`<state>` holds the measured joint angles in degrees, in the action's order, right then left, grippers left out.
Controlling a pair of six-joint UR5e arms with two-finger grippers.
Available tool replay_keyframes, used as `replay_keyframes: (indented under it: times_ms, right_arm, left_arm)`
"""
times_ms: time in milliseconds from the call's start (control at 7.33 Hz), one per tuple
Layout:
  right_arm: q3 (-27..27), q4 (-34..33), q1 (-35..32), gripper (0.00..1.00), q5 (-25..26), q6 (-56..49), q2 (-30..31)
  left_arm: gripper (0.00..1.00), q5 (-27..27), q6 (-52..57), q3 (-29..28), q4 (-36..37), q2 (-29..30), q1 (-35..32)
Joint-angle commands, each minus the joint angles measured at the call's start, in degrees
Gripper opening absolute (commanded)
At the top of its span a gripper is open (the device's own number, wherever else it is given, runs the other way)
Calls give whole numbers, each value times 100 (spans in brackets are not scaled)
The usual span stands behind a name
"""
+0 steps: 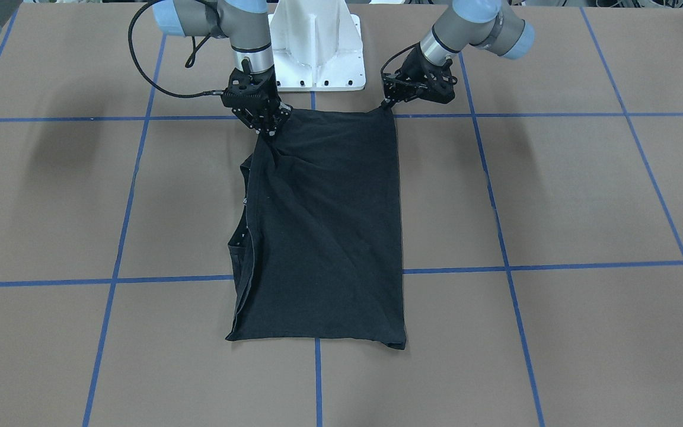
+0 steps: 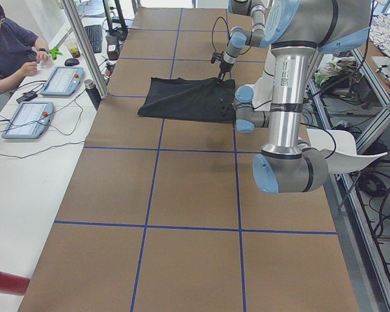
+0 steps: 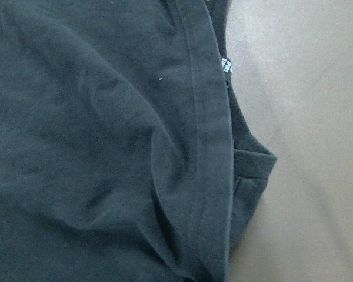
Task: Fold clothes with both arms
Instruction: 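Lift the near edge with both grippers and fold it away from the robot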
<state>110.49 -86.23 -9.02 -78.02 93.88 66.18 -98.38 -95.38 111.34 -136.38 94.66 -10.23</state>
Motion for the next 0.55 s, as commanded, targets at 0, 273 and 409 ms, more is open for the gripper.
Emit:
replay_keyframes:
  times_ms: [0, 273, 409]
  right_arm:
    - [697, -43, 5, 0, -116, -2, 419]
    - [1629, -95, 399, 0, -196, 7, 1000]
    - [2190, -583, 723, 0, -188, 59, 1028]
  left_arm:
    - [0, -15, -59, 456, 6, -114, 3]
    - [0, -233, -225, 1358, 6, -717, 178]
    - [0, -235, -609, 1834, 15, -860, 423]
